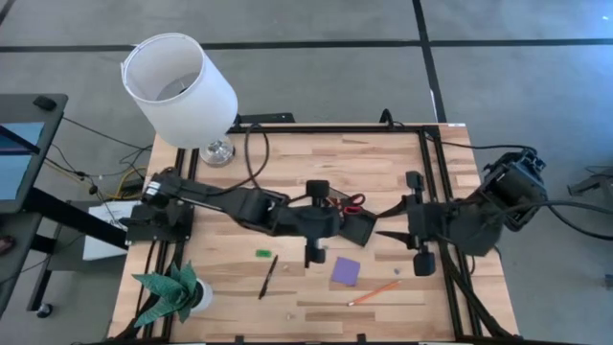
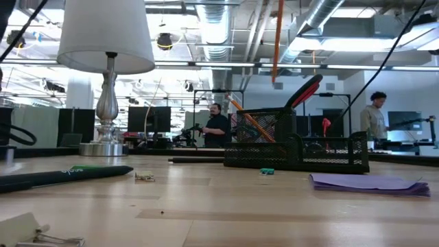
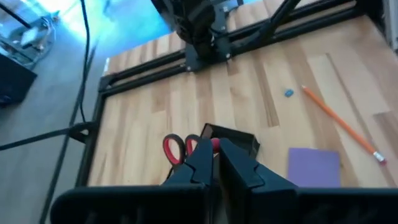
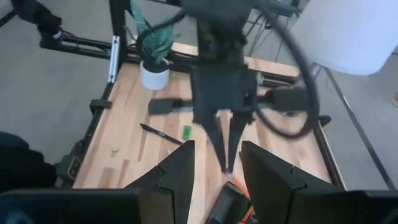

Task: Pick and place office supplies into organizer
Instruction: Put the left orange pencil into the black desk organizer

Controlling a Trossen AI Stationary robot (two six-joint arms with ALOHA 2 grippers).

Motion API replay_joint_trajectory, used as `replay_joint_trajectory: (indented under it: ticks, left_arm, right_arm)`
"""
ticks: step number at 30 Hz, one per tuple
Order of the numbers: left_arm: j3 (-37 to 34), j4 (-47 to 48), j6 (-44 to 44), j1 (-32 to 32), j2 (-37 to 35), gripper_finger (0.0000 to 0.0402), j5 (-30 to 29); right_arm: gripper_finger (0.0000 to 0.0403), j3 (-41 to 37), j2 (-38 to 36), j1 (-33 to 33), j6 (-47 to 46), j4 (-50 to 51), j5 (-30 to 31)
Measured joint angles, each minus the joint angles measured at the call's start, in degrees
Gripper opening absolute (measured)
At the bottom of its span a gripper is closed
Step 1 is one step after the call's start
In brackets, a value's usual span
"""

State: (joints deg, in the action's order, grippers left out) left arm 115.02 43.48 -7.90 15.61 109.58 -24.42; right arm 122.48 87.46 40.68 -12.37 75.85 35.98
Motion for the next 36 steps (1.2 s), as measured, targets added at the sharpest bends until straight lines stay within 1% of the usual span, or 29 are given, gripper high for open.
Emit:
replay_joint_trajectory:
  ticks: [4,5,8,10,12,14,16,18,23,27,33,36]
  left_arm:
    - [-0.05,1.21,-0.31,-2.44,2.37,0.0000,4.43]
    - [0.04,0.07,-0.36,-3.06,2.94,0.0000,5.11]
    - [0.00,2.57,-0.54,-4.40,3.82,0.0000,5.21]
    - [0.20,2.20,-0.76,-5.43,4.87,0.0000,6.34]
    - [-0.07,4.89,-0.95,-6.43,5.85,0.0000,7.52]
    - [0.04,2.99,-1.99,-7.46,6.97,0.0000,8.19]
    - [-0.02,4.68,-2.35,-8.31,7.41,0.0000,8.33]
    - [0.16,2.66,-3.25,-9.34,8.09,0.0000,9.49]
    - [0.10,3.70,-3.06,-11.68,8.82,0.0000,11.61]
    - [0.04,4.41,0.08,-13.74,8.83,0.0000,11.67]
    - [0.04,3.54,8.30,-15.84,8.80,0.0000,12.60]
    - [0.06,3.08,10.06,-16.72,8.76,0.0000,12.81]
  right_arm:
    - [0.0129,0.00,-0.02,0.11,-1.54,0.02,0.29]
    - [0.0129,0.00,-0.02,0.13,-1.72,0.01,0.25]
    - [0.0129,-0.01,-0.02,0.18,-1.78,-0.23,0.12]
    - [0.0129,-0.01,-0.04,0.13,-1.76,-0.35,0.14]
    - [0.0129,-0.02,-0.03,0.10,-1.76,-0.55,0.14]
    - [0.0129,-0.02,-0.04,0.12,-1.76,-0.52,0.11]
    - [0.0129,-0.02,-0.04,0.12,-1.73,-0.46,0.09]
    - [0.0129,-0.02,-0.03,0.12,-1.73,0.17,0.09]
    - [0.0129,-0.02,-0.02,0.12,-1.31,0.88,0.08]
    - [0.0129,-0.02,-0.04,0.12,-1.19,1.93,0.07]
    - [0.0129,-0.02,-0.04,0.12,-0.66,2.21,0.09]
    - [0.0129,-0.02,-0.04,0.12,-0.64,2.33,0.08]
